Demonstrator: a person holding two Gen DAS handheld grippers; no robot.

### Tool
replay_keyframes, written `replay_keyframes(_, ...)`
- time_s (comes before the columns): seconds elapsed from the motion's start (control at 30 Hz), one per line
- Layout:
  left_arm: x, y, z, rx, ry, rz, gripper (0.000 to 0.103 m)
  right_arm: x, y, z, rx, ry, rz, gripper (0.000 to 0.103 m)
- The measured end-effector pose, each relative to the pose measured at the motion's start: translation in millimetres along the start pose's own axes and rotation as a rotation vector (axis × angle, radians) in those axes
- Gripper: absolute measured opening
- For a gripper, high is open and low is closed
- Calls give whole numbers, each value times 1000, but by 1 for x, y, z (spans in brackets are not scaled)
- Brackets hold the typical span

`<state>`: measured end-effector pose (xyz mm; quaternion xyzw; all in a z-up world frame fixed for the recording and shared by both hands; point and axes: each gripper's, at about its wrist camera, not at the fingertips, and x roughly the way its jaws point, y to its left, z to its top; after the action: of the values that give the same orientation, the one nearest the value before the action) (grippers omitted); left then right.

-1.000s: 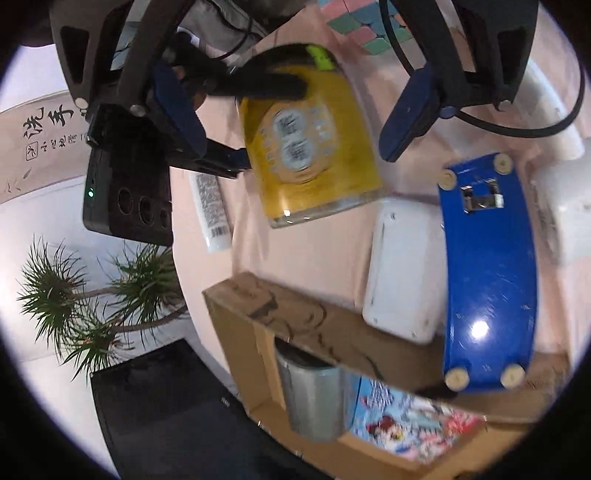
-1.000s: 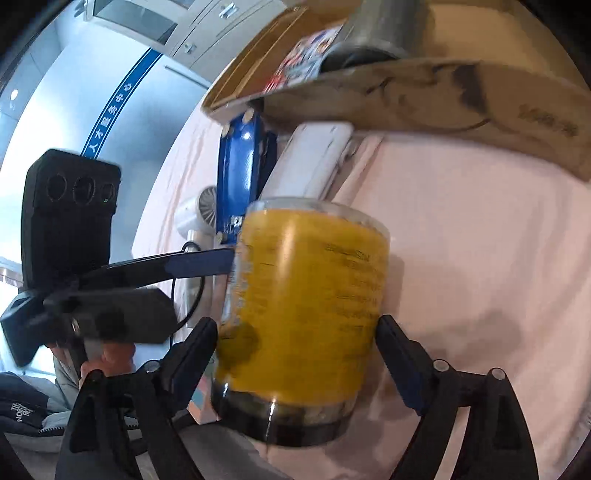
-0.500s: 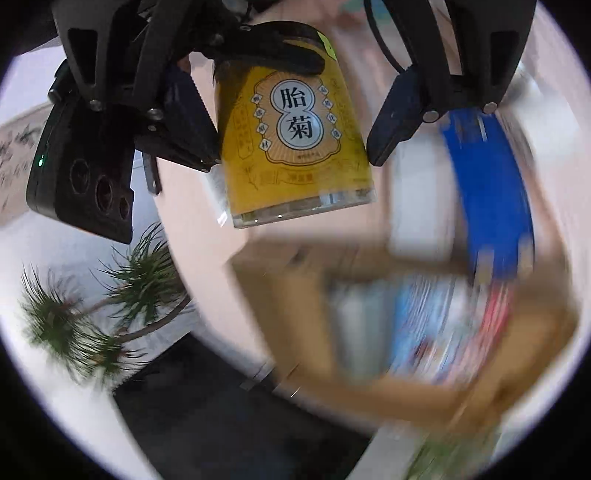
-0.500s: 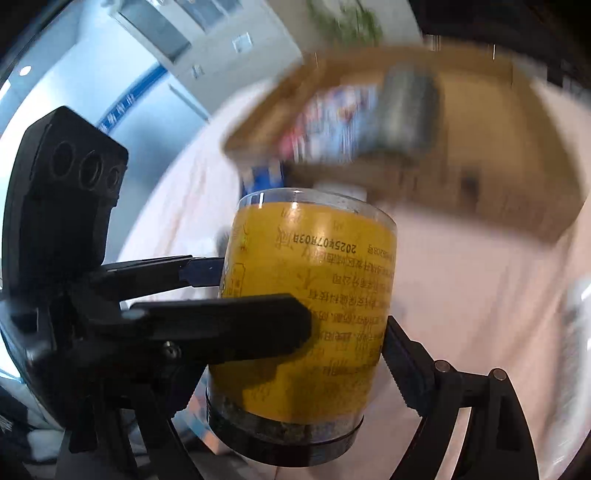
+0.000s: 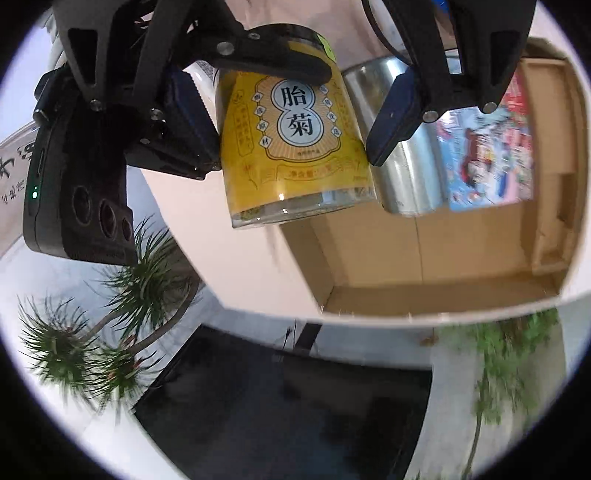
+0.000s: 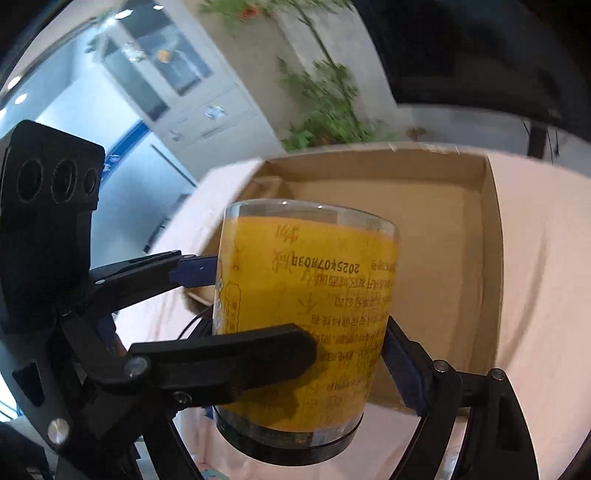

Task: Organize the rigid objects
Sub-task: 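Carry the yellow jar into the box next to the canister and release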

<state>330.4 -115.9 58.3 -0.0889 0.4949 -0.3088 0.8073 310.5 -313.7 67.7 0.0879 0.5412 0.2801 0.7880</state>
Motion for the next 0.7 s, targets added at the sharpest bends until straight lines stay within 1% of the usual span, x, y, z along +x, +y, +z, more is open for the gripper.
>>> replay_keyframes(0.07, 28, 12, -1, -38, 55, -14, 81, 22, -23, 4, 35, 48, -13, 85)
replay_keyframes(0.1, 37, 16, -3, -50, 74, -16, 81, 31, -31, 2, 45, 69, -19, 85)
replay_keyframes(0.17, 55, 23, -8, -78, 116, -2, 80, 52, -45, -5, 70, 105, -31, 84)
replay_keyframes(0.2, 62, 27, -9, -91, 125, 7, 80, 59, -51, -8, 84, 112, -33, 84)
replay_keyframes(0.3, 70, 34, -9, -134, 138, 3, 80, 72, -64, -11, 123, 115, -29, 84)
replay_keyframes(0.4, 77, 28, -8, -89, 146, 36, 79, 81, -72, -16, 163, 126, -29, 84)
replay_keyframes(0.43, 78, 26, -9, -80, 147, 52, 79, 87, -78, -18, 188, 144, -19, 85)
replay_keyframes(0.47, 80, 25, -9, -78, 149, 58, 79, 96, -83, -19, 209, 137, -8, 85)
replay_keyframes(0.53, 83, 21, -9, -69, 148, 72, 79, 95, -89, -25, 248, 138, 1, 90)
replay_keyframes(0.6, 84, 21, -9, -68, 149, 75, 79, 86, -88, -27, 241, 114, 12, 90)
replay_keyframes(0.63, 83, 22, -9, -69, 150, 69, 79, 80, -84, -28, 227, 104, -2, 91)
replay_keyframes(0.67, 82, 22, -9, -68, 153, 64, 78, 72, -80, -28, 209, 95, -11, 91)
replay_keyframes(0.7, 81, 24, -9, -70, 164, 68, 72, 66, -76, -29, 188, 85, -15, 91)
